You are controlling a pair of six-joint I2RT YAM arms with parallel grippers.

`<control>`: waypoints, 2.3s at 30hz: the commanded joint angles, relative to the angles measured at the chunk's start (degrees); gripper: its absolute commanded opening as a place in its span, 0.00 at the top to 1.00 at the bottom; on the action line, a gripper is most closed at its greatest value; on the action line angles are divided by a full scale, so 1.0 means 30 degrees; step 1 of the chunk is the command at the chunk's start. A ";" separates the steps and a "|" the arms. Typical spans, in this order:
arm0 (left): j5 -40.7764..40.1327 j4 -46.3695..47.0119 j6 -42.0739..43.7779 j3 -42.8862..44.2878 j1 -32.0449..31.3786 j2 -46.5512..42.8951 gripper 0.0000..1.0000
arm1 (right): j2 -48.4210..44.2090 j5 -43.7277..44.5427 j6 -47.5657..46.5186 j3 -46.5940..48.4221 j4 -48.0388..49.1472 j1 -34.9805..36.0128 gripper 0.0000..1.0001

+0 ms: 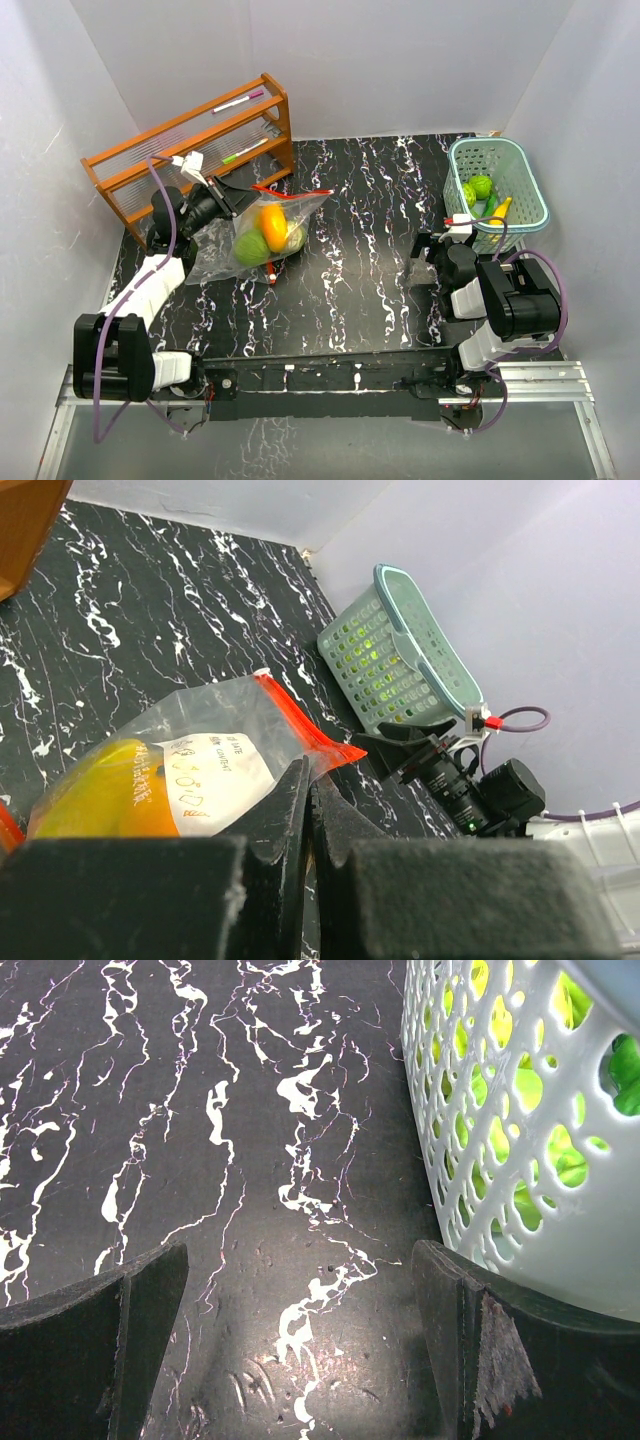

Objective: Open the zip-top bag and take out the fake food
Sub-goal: Open the zipper of the food storage bag at the center of the board.

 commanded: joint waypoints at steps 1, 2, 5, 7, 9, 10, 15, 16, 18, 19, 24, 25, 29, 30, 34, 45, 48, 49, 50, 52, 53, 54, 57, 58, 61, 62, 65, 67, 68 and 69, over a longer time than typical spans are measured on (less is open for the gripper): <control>0.0565 0.0872 -0.0338 0.0076 -0.0011 -0.0221 1.00 | 0.0036 -0.0101 -0.0096 0.0316 0.1375 -0.0055 0.01; 0.0565 0.0881 -0.0311 0.0092 -0.0015 -0.0191 1.00 | 0.0051 -0.0123 -0.0105 0.0310 0.1375 -0.0037 0.01; 0.0541 0.1001 -0.0373 0.0090 -0.0010 -0.0096 1.00 | 0.0041 -0.0100 -0.0097 0.0309 0.1375 -0.0051 0.01; 0.0570 0.1165 -0.0509 0.0070 -0.0011 -0.0038 1.00 | 0.0013 -0.0104 -0.0106 0.0309 0.1375 -0.0041 0.01; 0.0632 0.1422 -0.0685 0.0025 -0.0026 0.0061 1.00 | 0.0010 -0.0099 -0.0091 0.0309 0.1375 -0.0056 0.01; 0.0657 0.1540 -0.0775 -0.0028 -0.0013 0.0071 1.00 | 0.0029 -0.0115 -0.0089 0.0309 0.1361 -0.0043 0.01; 0.0652 0.1673 -0.0919 -0.0063 -0.0012 0.0076 1.00 | 0.0032 -0.0101 -0.0096 0.0309 0.1375 -0.0056 0.01; 0.0653 0.1652 -0.0922 -0.0032 -0.0011 0.0073 1.00 | 0.0021 -0.0112 -0.0090 0.0309 0.1375 -0.0037 0.01; 0.0695 0.1595 -0.0894 0.0005 -0.0010 0.0001 1.00 | 0.0026 -0.0119 -0.0090 0.0309 0.1375 -0.0044 0.01; 0.0697 0.1547 -0.0868 0.0002 -0.0011 -0.0055 1.00 | 0.0031 -0.0099 -0.0089 0.0309 0.1375 -0.0061 0.01; 0.0712 0.1447 -0.0822 -0.0030 -0.0011 -0.0082 1.00 | 0.0024 -0.0124 -0.0100 0.0316 0.1375 -0.0039 0.01; 0.0719 0.1495 -0.0873 -0.0035 -0.0022 -0.0053 1.00 | 0.0053 -0.0100 -0.0109 0.0310 0.1375 -0.0057 0.01; 0.0742 0.2031 -0.1170 -0.0128 -0.0011 0.0200 1.00 | 0.0036 -0.0098 -0.0092 0.0310 0.1375 -0.0044 0.01; 0.0792 0.2238 -0.1319 -0.0157 -0.0011 0.0312 1.00 | 0.0036 -0.0108 -0.0089 0.0309 0.1375 -0.0041 0.01; 0.0888 0.2258 -0.1429 -0.0128 -0.0011 0.0383 1.00 | 0.0038 -0.0121 -0.0090 0.0309 0.1375 -0.0059 0.01; 0.0858 0.2087 -0.1322 -0.0177 0.0000 0.0288 1.00 | 0.0019 -0.0123 -0.0089 0.0309 0.1375 -0.0042 0.01; 0.0919 0.1935 -0.1254 -0.0158 -0.0010 0.0208 1.00 | 0.0050 -0.0121 -0.0094 0.0310 0.1375 -0.0041 0.01; 0.0895 0.1941 -0.1246 -0.0161 -0.0011 0.0236 1.00 | 0.0034 -0.0107 -0.0090 0.0309 0.1375 -0.0050 0.01; 0.0881 0.2007 -0.1248 -0.0194 -0.0011 0.0309 1.00 | 0.0054 -0.0101 -0.0096 0.0309 0.1361 -0.0040 0.01; 0.0844 0.2300 -0.1439 -0.0269 -0.0011 0.0510 1.00 | 0.0040 -0.0101 -0.0092 0.0313 0.1375 -0.0056 0.01; 0.0856 0.2576 -0.1613 -0.0308 -0.0011 0.0636 1.00 | 0.0022 -0.0119 -0.0104 0.0310 0.1375 -0.0044 0.01; 0.0894 0.2895 -0.1825 -0.0341 -0.0011 0.0751 1.00 | 0.0038 -0.0099 -0.0095 0.0309 0.1361 -0.0046 0.01; 0.1008 0.3013 -0.1987 -0.0300 -0.0017 0.0841 1.00 | 0.0054 -0.0110 -0.0104 0.0309 0.1375 -0.0037 0.01; 0.1019 0.2888 -0.1916 -0.0263 -0.0012 0.0813 1.00 | 0.0027 -0.0105 -0.0091 0.0309 0.1375 -0.0038 0.01; 0.1021 0.2601 -0.1698 -0.0167 -0.0011 0.0709 1.00 | 0.0032 -0.0104 -0.0089 0.0309 0.1375 -0.0057 0.01; 0.1014 0.2522 -0.1646 -0.0188 -0.0011 0.0675 1.00 | 0.0043 -0.0113 -0.0104 0.0309 0.1375 -0.0059 0.01; 0.0827 0.2593 -0.1590 -0.0314 -0.0011 0.0669 1.00 | 0.0018 -0.0102 -0.0089 0.0309 0.1375 -0.0048 0.01; 0.0822 0.2840 -0.1797 -0.0382 -0.0011 0.0794 1.00 | 0.0036 -0.0121 -0.0089 0.0316 0.1375 -0.0055 0.01; 0.0857 0.2922 -0.1848 -0.0379 -0.0011 0.0803 1.00 | 0.0018 -0.0114 -0.0089 0.0310 0.1375 -0.0044 0.01; 0.0858 0.2914 -0.1844 -0.0379 -0.0011 0.0757 1.00 | 0.0030 -0.0117 -0.0111 0.0313 0.1375 -0.0058 0.01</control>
